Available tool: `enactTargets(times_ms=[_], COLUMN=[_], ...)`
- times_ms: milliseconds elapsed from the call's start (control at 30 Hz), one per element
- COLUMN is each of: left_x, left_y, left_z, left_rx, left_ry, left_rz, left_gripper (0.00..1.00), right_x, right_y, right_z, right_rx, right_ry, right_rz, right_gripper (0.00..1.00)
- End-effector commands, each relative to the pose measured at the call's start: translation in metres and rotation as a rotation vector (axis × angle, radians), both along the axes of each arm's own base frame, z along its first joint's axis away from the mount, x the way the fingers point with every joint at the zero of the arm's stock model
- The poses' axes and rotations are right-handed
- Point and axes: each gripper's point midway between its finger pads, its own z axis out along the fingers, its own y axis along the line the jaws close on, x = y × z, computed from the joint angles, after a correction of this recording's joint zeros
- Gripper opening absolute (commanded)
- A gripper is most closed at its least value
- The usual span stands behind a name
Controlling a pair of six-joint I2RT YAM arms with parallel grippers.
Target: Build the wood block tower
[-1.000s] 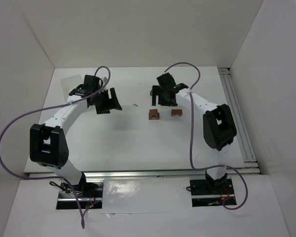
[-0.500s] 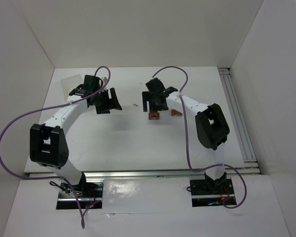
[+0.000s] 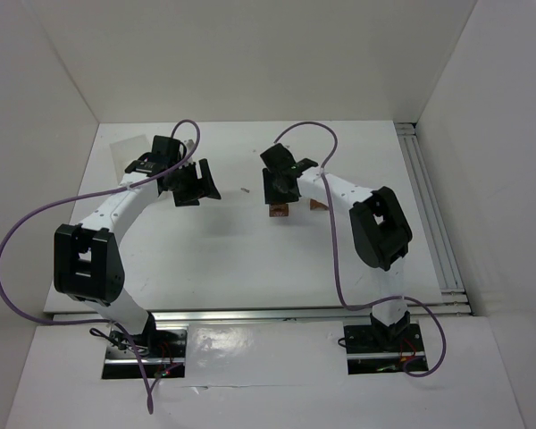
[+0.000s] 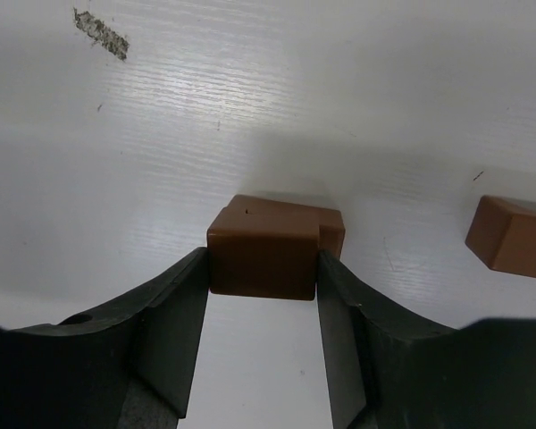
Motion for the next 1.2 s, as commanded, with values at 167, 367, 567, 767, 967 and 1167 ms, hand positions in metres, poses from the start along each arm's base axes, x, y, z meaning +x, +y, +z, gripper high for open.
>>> enactTargets(times_ms=[167,367,567,767,967,1167], left_x=[0.004,0.002,0.001,0.001,0.002,0.002], left_y=[-0.003,-0.003,-0.004,-0.004,-0.004,-0.004], left_z=[0.016,0.012,0.010,0.010,0.007,0.007], left_rx=[-0.010,-0.009,-0.016,-0.016,-0.015,-0.015], left_ry=[-0.058,-0.048,-0.047,-0.047,-0.038,-0.038], left_rz=[-0.017,-0.017,-0.022,-0.022,-0.022,-0.022], left_gripper=[0.82,0.82,0.82,0.82,0.82,0.82], right_x=[0.016,0.034,0.031,0.025,0.020,0.023], right_y=[-0.004,-0.065,-0.121,-0.148,-0.145,-0.142], right_z=[0.036,0.061,0.048,0.042,0.031,0.029], right_rx=[-0.004,-0.030,-0.068,-0.054,-0.030,-0.020], right_ry=[-0.085,-0.128,-0.093,-0.074,-0.043,-0.048], right_rz=[-0.033,-0.151,-0.236,-0.282,-0.243,-0.238], right_gripper=[0.51,0.51,0.51,0.51,0.51,0.52])
